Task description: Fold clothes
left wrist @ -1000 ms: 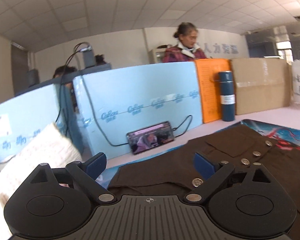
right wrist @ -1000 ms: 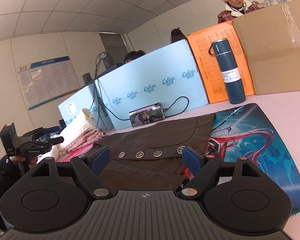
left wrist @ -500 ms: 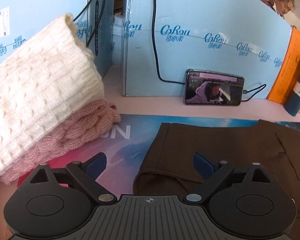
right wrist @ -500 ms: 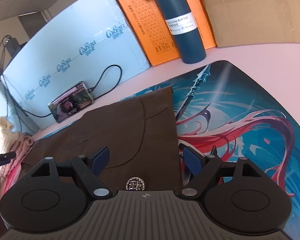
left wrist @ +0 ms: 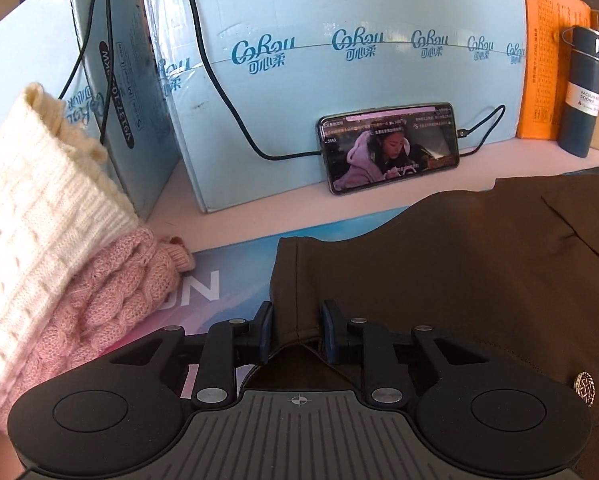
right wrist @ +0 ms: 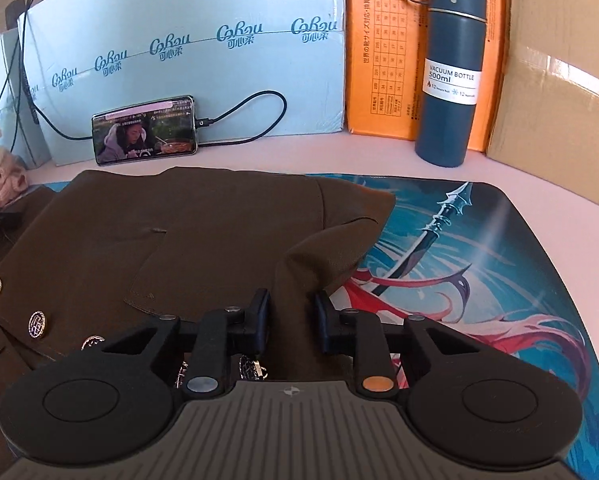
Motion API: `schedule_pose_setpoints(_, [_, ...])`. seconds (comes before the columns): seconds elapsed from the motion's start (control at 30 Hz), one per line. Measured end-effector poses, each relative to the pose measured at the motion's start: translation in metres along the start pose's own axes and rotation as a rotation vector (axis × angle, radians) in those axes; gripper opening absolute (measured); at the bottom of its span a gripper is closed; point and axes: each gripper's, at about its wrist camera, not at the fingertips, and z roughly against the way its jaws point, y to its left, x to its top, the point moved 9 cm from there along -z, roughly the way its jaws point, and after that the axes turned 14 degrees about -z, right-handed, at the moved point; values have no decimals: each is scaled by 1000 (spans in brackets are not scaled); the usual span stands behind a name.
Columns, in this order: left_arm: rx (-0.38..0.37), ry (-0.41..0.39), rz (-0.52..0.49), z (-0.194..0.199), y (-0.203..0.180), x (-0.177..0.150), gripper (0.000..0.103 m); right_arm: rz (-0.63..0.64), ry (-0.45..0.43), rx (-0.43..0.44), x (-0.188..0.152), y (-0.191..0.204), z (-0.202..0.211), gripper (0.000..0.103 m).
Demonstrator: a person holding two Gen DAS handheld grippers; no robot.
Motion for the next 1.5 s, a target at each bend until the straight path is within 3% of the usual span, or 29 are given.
schedule_pose_setpoints(0.23, [67, 19, -12, -12, 14, 6, 26, 48, 48, -11, 27, 6, -31, 21])
schedule_pose_setpoints(0.33, [103, 26, -47, -7, 19, 3, 40, 33, 88, 3, 29, 2, -27, 25])
schedule_pose_setpoints(0.4, [132, 24, -90, 0, 20, 2, 57, 52, 95, -3, 25, -2, -17, 35])
schedule_pose_setpoints(0.5, [172, -9, -102, 17, 23, 3, 75, 147, 60, -77, 17, -8, -3, 46])
schedule_pose_setpoints(0.63, [138, -112, -86, 57, 9, 7, 78, 140, 32, -134, 8, -26, 15, 48])
schedule_pose_setpoints(0.7, [80, -176, -80, 80, -9, 7, 91, 70, -3, -134, 9, -38, 32, 49])
schedule_pose_setpoints(0.8, [-28, -244, -123, 107, -45, 5, 92, -80, -33, -39, 5, -49, 62, 58])
schedule_pose_setpoints(0.93, [-111, -266, -271, 126, -95, -5, 92, -249, -10, 107, -15, -56, 93, 59])
schedule_pose_setpoints(1.03, [-125, -246, -424, 130, -126, -20, 92, -295, 38, 150, -36, -56, 106, 59])
schedule_pose_setpoints(1.17, [-95, -176, -474, 121, -138, -34, 93, -296, 103, 204, -61, -45, 113, 59])
schedule_pose_setpoints(1.23, [-79, -174, -450, 119, -135, -35, 97, -270, 132, 189, -71, -38, 107, 43])
schedule_pose_setpoints(1.3, [-66, -174, -437, 120, -132, -37, 98, -232, 101, 140, -73, -35, 105, 15])
schedule_pose_setpoints(1.33, [-59, -179, -439, 122, -132, -38, 98, -226, 95, 123, -72, -37, 105, 9])
schedule_pose_setpoints(1.5, [-92, -222, -435, 129, -138, -33, 98, -193, 17, 134, -55, -35, 111, 4])
